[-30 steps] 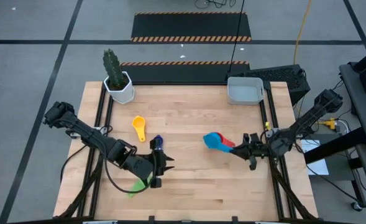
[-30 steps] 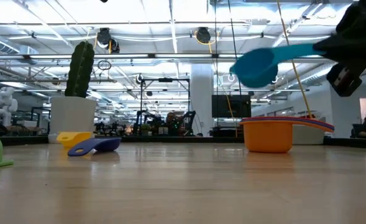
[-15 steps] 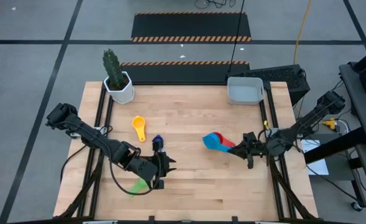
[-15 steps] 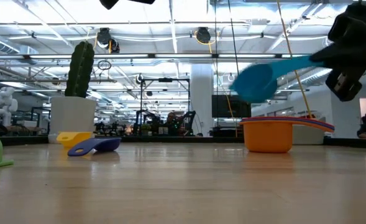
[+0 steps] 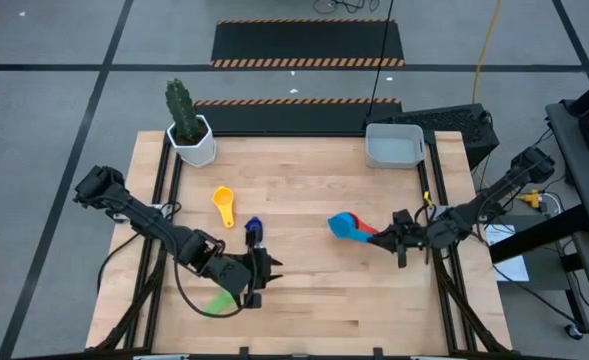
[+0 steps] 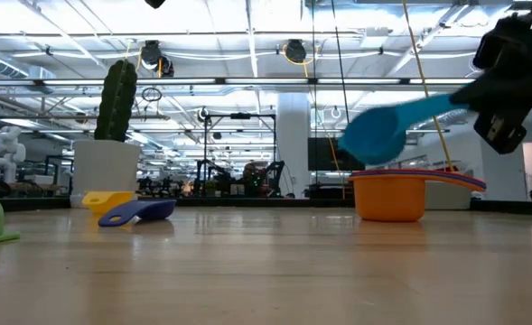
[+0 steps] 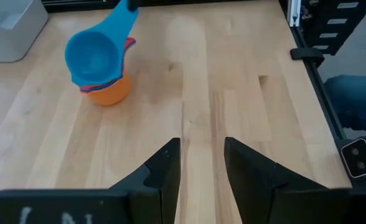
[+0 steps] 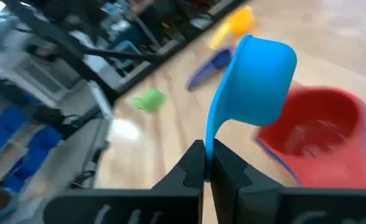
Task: Nest measuring cups in basket
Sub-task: Stack the light blue measuring cup on top of the red measuring cup
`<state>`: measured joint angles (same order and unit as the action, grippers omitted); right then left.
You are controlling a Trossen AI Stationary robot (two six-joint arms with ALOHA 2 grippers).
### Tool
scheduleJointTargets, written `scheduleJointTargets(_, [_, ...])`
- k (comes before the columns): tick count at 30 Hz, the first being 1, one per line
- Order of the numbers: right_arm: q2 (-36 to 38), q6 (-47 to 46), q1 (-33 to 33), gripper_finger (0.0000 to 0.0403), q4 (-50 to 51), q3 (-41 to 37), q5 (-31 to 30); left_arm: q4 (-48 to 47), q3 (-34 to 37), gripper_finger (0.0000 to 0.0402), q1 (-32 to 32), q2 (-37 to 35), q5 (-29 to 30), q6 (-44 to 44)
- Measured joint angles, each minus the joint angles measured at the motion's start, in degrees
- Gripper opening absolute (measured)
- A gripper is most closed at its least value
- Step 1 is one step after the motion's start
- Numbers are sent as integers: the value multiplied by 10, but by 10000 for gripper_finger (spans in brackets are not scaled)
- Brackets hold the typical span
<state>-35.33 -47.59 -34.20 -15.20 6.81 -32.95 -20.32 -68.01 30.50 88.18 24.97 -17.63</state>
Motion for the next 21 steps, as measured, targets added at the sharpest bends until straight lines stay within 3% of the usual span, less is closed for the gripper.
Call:
scheduleJointTargets(6, [0,-67,19,0,69,0,0,0,0,127,0,0,0,1])
scheduleJointTargets(21, [0,-75,23,44,70,1,2,0,0,127,0,0,0,1])
